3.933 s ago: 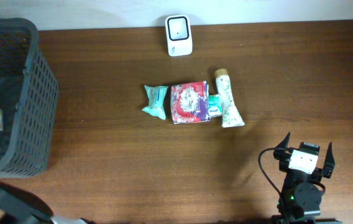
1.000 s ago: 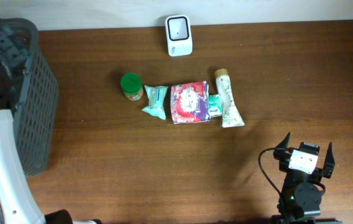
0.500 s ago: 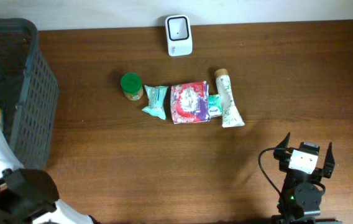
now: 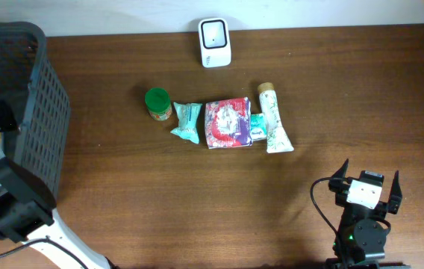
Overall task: Scan the item barcode
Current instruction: 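Return the left gripper to the basket and grasp the orange tissue pack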
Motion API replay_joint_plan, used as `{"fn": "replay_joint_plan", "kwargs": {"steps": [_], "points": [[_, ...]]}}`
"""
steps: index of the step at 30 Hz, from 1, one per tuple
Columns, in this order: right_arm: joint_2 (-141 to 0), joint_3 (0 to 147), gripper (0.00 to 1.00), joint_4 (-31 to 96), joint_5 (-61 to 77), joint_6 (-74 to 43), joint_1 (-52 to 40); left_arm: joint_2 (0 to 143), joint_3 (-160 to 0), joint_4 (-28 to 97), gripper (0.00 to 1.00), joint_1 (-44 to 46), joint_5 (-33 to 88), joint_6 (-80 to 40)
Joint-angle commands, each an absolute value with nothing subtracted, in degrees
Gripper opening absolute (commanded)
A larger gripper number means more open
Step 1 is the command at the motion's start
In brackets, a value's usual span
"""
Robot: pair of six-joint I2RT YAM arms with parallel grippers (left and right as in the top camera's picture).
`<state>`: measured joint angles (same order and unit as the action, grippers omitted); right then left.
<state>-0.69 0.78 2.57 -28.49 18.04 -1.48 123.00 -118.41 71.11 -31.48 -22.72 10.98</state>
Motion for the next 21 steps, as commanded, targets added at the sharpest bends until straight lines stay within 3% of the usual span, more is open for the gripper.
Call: {"fn": "replay_joint_plan", "kwargs": {"steps": [1, 14, 18, 21], "points": [[-0.3, 0.3, 0.99, 2.7, -29.0, 18.0, -1.1, 126.5, -118.8, 70.7, 0.72, -31.7, -27.0, 11.7], [-0.3, 0.3, 0.99, 2.7, -29.0, 18.0, -1.1, 133.8, -118.0, 63.4, 0.67, -31.7, -27.0, 16.4], [-0.3, 0.3, 0.99, 2.7, -29.0, 18.0, -1.1, 134.8, -118.0, 60.6, 0.62, -31.7, -27.1, 16.4], [-0.3, 0.3, 0.99, 2.7, -29.0, 18.0, -1.1, 135.0, -118.0, 59.7, 0.5, -31.8, -27.1, 16.4]]}}
